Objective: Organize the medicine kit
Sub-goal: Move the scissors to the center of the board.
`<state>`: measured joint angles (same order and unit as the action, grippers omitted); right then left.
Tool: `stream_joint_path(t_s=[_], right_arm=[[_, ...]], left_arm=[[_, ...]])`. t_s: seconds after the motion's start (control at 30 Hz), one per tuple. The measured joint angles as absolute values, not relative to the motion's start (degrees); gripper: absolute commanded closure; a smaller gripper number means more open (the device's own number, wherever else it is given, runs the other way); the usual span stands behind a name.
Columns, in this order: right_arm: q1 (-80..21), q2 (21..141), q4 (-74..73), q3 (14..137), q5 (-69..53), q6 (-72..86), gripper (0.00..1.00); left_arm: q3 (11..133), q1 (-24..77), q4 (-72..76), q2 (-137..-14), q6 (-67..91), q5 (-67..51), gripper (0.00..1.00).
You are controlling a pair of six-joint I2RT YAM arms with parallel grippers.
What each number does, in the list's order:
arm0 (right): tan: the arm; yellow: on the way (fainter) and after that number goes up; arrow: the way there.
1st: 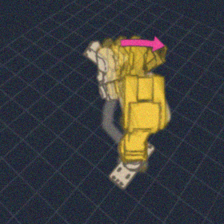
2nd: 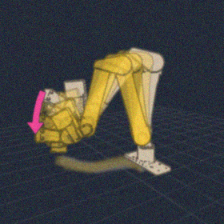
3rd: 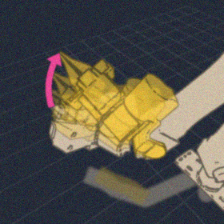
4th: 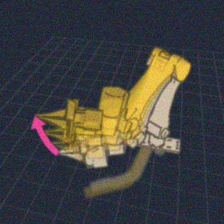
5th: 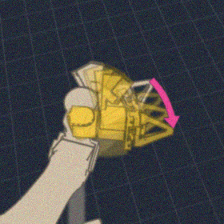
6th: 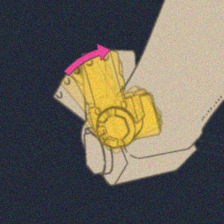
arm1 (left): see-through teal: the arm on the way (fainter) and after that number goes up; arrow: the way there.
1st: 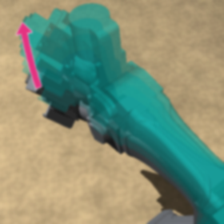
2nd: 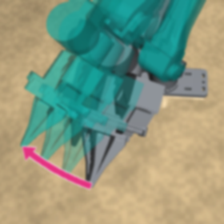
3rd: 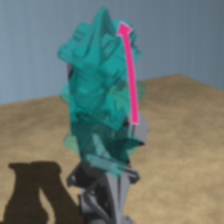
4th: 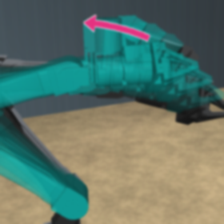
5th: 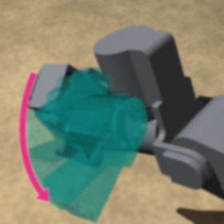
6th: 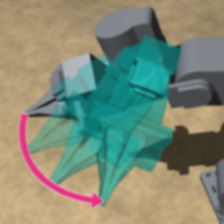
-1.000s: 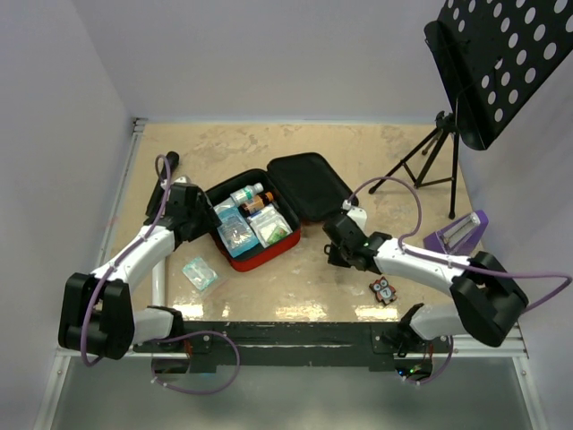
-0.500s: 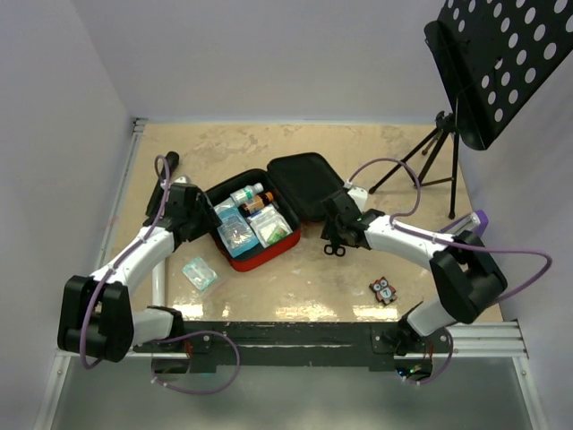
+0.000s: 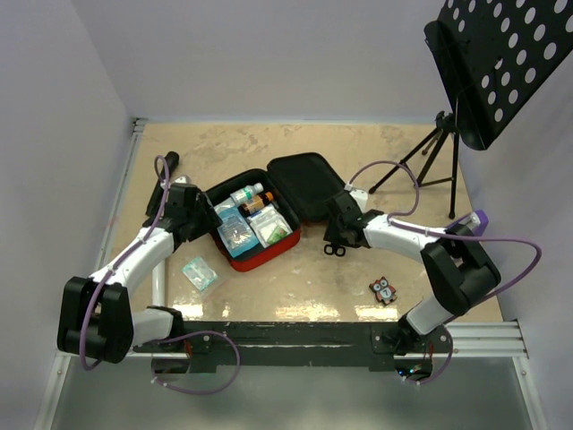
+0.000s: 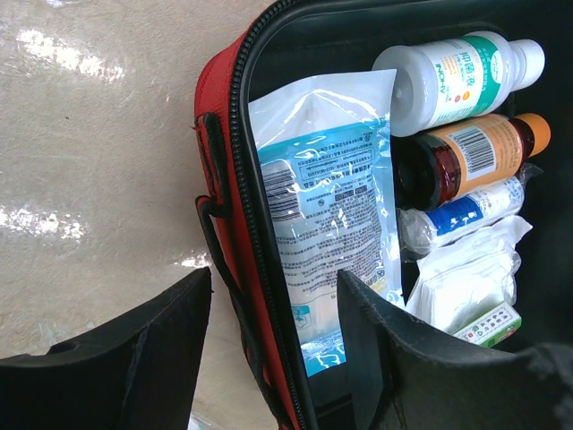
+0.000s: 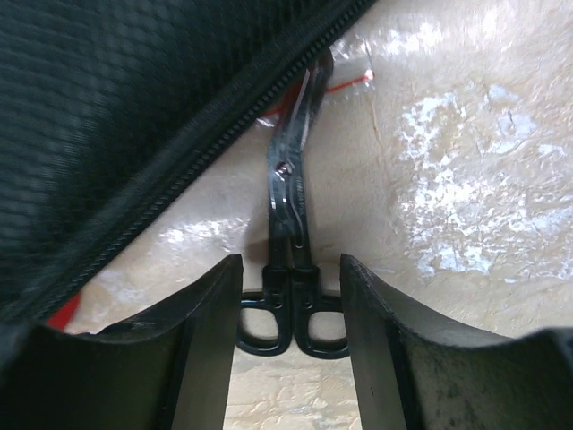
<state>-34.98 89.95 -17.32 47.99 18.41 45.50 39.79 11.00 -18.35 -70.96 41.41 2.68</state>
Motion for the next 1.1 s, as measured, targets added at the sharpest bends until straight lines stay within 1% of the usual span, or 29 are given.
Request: stream_joint_path(t_s=[0.17,0.33,0.7,0.9,1.1], right_arm=[[-35.0,90.7,-16.0,47.5,18.3,44.4,0.50],[-35.0,90.7,-15.6,47.3,18.3,43.3,0.58],[-35.2,89.8,-14.1,45.6,18.3,41.9,0.68],[-37.6,89.8,-14.1,45.6,17.9,41.9,0.74],[-40.2,89.6,-14.4,45.6,16.6,42.2,0.74]], left_arm=[[39.7,11.0,-18.1,-71.0,41.4,2.7,0.38],[39.7,11.0,-17.9,-71.0,41.4,2.7,0.38],[39.6,11.0,-17.6,-71.0,41.4,2.3,0.38],[39.6,11.0,-17.6,-71.0,41.4,2.1,0.38],[39.6,11.0,-17.6,-71.0,41.4,2.1,0.38]])
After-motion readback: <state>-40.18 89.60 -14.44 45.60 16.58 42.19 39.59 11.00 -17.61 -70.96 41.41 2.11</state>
